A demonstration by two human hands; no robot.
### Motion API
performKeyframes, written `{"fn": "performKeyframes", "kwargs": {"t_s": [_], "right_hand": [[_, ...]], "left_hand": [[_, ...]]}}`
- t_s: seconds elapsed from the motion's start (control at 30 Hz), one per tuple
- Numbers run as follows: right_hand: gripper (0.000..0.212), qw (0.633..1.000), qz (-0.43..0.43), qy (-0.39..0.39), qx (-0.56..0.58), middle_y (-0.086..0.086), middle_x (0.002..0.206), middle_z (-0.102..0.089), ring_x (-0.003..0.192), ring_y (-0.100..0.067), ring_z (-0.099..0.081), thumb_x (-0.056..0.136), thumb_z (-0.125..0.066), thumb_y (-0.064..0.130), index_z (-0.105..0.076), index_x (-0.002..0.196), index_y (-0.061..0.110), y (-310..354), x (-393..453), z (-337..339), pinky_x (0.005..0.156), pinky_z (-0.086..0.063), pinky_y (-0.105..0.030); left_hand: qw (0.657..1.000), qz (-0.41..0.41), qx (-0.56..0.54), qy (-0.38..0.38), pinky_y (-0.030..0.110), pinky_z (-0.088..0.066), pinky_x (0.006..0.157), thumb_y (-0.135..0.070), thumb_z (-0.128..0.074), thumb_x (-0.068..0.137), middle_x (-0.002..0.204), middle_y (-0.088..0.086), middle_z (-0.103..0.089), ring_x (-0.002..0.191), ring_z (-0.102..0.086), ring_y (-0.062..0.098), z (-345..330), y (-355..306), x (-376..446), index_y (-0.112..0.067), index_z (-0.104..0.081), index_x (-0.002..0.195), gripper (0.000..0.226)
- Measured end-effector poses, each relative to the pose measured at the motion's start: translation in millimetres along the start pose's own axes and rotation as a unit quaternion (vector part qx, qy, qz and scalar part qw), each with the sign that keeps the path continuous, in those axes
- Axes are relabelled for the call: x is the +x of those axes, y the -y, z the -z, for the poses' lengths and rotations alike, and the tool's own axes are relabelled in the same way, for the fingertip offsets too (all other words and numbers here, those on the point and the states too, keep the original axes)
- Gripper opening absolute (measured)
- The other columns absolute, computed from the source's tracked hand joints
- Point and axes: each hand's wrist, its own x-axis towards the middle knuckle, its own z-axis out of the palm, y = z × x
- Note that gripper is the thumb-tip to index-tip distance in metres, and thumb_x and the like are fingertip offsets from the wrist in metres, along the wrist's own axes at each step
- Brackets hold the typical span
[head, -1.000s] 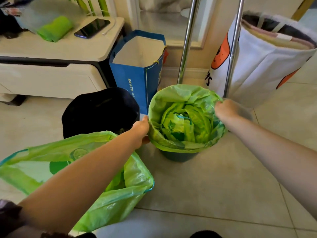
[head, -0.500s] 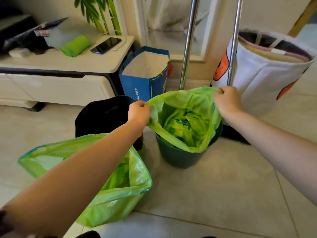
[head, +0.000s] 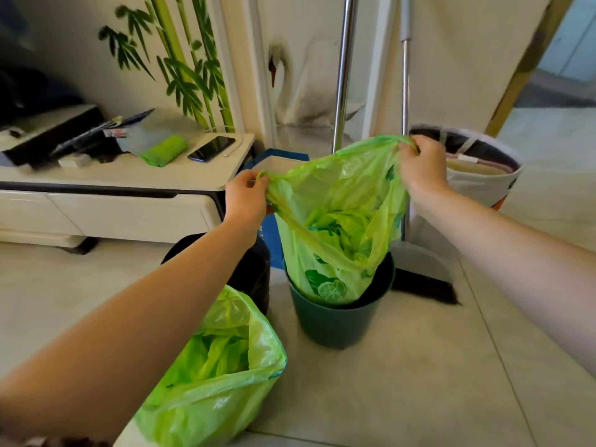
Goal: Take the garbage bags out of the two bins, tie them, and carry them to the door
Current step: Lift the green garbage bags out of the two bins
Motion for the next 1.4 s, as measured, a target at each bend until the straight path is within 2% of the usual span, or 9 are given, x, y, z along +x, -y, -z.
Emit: {"fn": "performKeyframes", "kwargs": {"t_s": [0.17,0.3,0.4,0.57,0.9,1.0,1.17,1.33,1.4], "right_hand": [[0.021,0.996,0.041,-0.049,0.059,-0.002,0.069,-0.05,0.072,-0.015,-0.044,0.094,-0.045,0.011,-0.064,0.087,0.007,49.8,-4.9,28.1,0.051,-0.029,-0.021],[0.034,0.988,0.037,-0.072,0.129,0.007,0.057,-0.04,0.046,0.001,-0.038,0.095,-0.045,0.012,-0.05,0.063,0.022,83.8,-10.1,50.6,0.041,-0.028,-0.009],[0.042,0.981,0.059,-0.093,0.161,0.008,0.055,-0.035,0.034,0.007,-0.036,0.094,-0.046,0.01,-0.041,0.055,0.025,108.9,-20.4,65.3,0.041,-0.026,-0.008],[0.044,0.973,0.084,-0.103,0.188,0.006,0.057,-0.023,0.037,-0.001,-0.024,0.092,-0.047,0.01,-0.026,0.055,0.021,136.7,-40.5,85.6,0.041,-0.019,-0.017],[0.043,0.967,0.125,-0.099,0.2,0.005,0.055,-0.022,0.038,-0.002,-0.024,0.089,-0.048,0.006,-0.027,0.054,0.02,173.0,-88.0,126.8,0.041,-0.018,-0.016],[0.043,0.97,0.128,-0.096,0.184,0.005,0.054,-0.021,0.038,-0.002,-0.023,0.088,-0.048,0.006,-0.026,0.053,0.021,170.1,-100.7,132.8,0.041,-0.017,-0.017],[0.04,0.985,0.086,-0.057,0.141,0.004,0.055,-0.02,0.045,-0.003,-0.02,0.085,-0.047,0.01,-0.026,0.052,0.021,135.7,-133.9,122.8,0.044,-0.016,-0.023],[0.027,0.992,0.03,0.003,0.123,-0.012,0.063,-0.034,0.06,-0.016,-0.032,0.087,-0.047,0.01,-0.05,0.064,-0.005,79.4,-163.3,106.1,0.053,-0.024,-0.027],[0.03,0.994,-0.009,0.022,0.106,-0.013,0.061,-0.035,0.061,-0.018,-0.034,0.087,-0.048,0.01,-0.049,0.061,-0.006,53.3,-172.1,97.7,0.056,-0.025,-0.03]], "left_hand": [[0.997,-0.05,-0.062,0.013,0.024,-0.056,0.055,-0.014,-0.047,0.099,0.077,0.004,-0.063,0.068,-0.064,0.015,8.3,-48.2,-11.6,-0.017,-0.06,0.08,0.023],[0.993,-0.051,-0.109,0.014,0.036,-0.059,0.069,-0.021,-0.054,0.096,0.074,0.005,-0.064,0.075,-0.066,0.022,11.6,-82.1,-23.5,-0.015,-0.063,0.078,0.021],[0.988,-0.064,-0.138,0.024,0.034,-0.058,0.066,-0.021,-0.057,0.094,0.062,-0.001,-0.063,0.068,-0.065,0.019,14.3,-102.8,-36.4,-0.016,-0.064,0.075,0.021],[0.984,-0.096,-0.145,0.041,0.024,-0.056,0.061,-0.017,-0.057,0.094,0.058,-0.006,-0.063,0.06,-0.064,0.011,21.0,-121.0,-65.8,-0.013,-0.065,0.078,0.018],[0.984,-0.122,-0.12,0.051,0.026,-0.057,0.058,-0.018,-0.056,0.095,0.055,-0.007,-0.063,0.055,-0.065,0.009,41.6,-152.1,-119.8,-0.013,-0.064,0.078,0.02],[0.987,-0.101,-0.108,0.064,0.027,-0.058,0.06,-0.017,-0.057,0.095,0.054,-0.007,-0.066,0.056,-0.067,0.01,47.2,-152.7,-131.7,-0.011,-0.063,0.079,0.018],[0.991,-0.047,-0.065,0.103,0.025,-0.058,0.058,-0.015,-0.057,0.095,0.072,0.004,-0.067,0.058,-0.068,0.011,52.3,-120.6,-151.0,-0.006,-0.064,0.086,0.015],[0.991,0.01,-0.014,0.133,0.027,-0.057,0.057,-0.014,-0.053,0.097,0.073,0.008,-0.064,0.061,-0.063,0.015,52.9,-64.5,-164.4,-0.009,-0.062,0.078,0.022],[0.99,0.042,0.007,0.132,0.031,-0.057,0.064,-0.014,-0.055,0.096,0.073,0.009,-0.064,0.063,-0.063,0.018,54.2,-41.4,-164.5,-0.01,-0.063,0.076,0.022]]}}
